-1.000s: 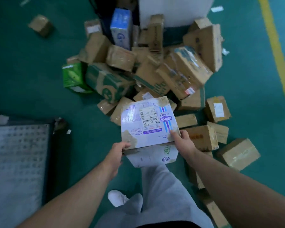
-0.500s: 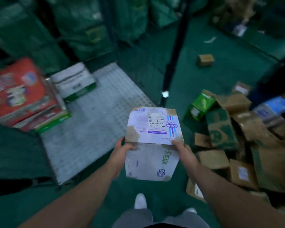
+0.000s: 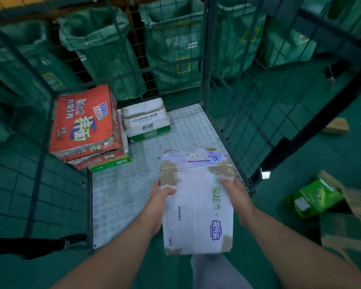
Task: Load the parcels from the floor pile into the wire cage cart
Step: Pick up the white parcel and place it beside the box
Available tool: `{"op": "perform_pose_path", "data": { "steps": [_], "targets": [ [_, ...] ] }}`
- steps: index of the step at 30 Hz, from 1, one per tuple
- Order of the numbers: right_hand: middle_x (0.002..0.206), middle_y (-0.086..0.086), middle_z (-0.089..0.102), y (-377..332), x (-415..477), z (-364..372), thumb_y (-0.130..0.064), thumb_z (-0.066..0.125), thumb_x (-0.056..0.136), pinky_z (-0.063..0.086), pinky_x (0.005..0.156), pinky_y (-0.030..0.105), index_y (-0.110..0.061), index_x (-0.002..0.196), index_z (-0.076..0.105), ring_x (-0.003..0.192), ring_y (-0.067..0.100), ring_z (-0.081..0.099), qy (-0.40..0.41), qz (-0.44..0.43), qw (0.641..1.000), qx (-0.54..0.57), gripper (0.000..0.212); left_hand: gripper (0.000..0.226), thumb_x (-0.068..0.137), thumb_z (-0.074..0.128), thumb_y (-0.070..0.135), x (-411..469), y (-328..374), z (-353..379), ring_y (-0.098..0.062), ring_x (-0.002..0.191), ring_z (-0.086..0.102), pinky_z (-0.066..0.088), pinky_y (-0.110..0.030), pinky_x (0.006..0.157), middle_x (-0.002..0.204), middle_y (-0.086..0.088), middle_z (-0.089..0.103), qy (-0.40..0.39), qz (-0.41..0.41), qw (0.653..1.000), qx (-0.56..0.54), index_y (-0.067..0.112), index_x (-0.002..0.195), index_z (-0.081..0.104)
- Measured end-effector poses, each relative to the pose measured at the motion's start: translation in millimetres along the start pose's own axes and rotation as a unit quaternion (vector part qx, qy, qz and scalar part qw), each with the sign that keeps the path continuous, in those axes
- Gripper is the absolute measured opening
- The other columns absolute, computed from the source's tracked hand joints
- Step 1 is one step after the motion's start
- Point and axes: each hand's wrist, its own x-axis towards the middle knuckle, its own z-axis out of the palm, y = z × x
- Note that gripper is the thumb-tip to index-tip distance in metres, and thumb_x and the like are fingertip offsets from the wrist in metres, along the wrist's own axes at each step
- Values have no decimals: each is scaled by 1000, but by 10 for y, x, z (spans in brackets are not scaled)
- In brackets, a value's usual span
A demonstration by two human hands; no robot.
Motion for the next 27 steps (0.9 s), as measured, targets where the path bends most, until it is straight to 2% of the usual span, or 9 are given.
{"op": "perform_pose_path", "data": {
  "steps": [2,5,9,13,16,19,21,23,27],
  "targets": [
    [125,-10,67,-175,482,-55,-44,68,89,46,107,41,-34,126,59,112,15,64,30,30,999,10,40,45,95,54,5,443,321,307,-11,84,68,52,-19,56,111,1,70,-8,20,999,32,33,130,52],
    [118,0,73,-407,1196,-134,-48,69,78,52,102,49,-21,123,68,109,28,67,41,69,996,49,52,49,94,58,9,1029,751,681,-10,102,61,50,-27,80,122,1,64,16,29,996,79,25,139,47],
    [119,1,70,-902,2009,-267,-30,68,89,55,92,46,-28,129,58,105,27,68,54,69,989,117,41,48,88,66,22,1713,1396,1188,-19,108,59,45,-37,85,127,-7,63,75,9,992,102,16,133,53],
    [121,-7,69,-1570,2491,-303,-25,70,88,50,105,52,-30,132,54,114,25,66,44,62,985,153,47,71,74,69,35,2019,2101,1593,-19,125,51,38,-38,100,143,5,55,63,35,989,126,44,141,47],
    [126,-7,67,-1973,2674,-299,-30,71,83,50,104,53,-31,137,52,113,23,65,44,64,986,149,57,87,84,69,32,2164,2496,1790,-22,127,44,34,-35,93,161,0,32,82,52,983,158,49,156,24],
    [110,-1,68,-2148,2944,-301,-23,74,88,52,93,44,-19,120,57,96,20,65,71,67,981,166,37,85,89,67,30,2296,2863,1942,-30,128,46,39,-32,86,161,-6,30,94,67,972,203,50,157,21],
    [113,4,70,-2053,3262,-334,-50,88,61,53,96,50,-19,119,60,99,27,68,52,89,984,145,72,86,84,68,33,2386,3057,2004,-33,125,49,50,-38,87,158,-8,32,108,76,967,219,54,155,23],
    [124,5,63,-1922,3598,-378,-63,87,40,52,98,57,-25,130,53,108,32,65,18,118,985,121,103,90,80,68,35,2478,3199,2056,-37,132,47,48,-54,104,159,-8,29,119,80,961,236,57,153,22],
    [144,5,47,-2321,3449,-314,-59,71,66,49,102,58,-33,144,33,124,35,53,-12,148,986,80,90,94,72,68,41,2716,3307,2119,-38,135,46,44,-58,108,161,-7,27,117,78,954,263,61,151,21]
  ]
}}
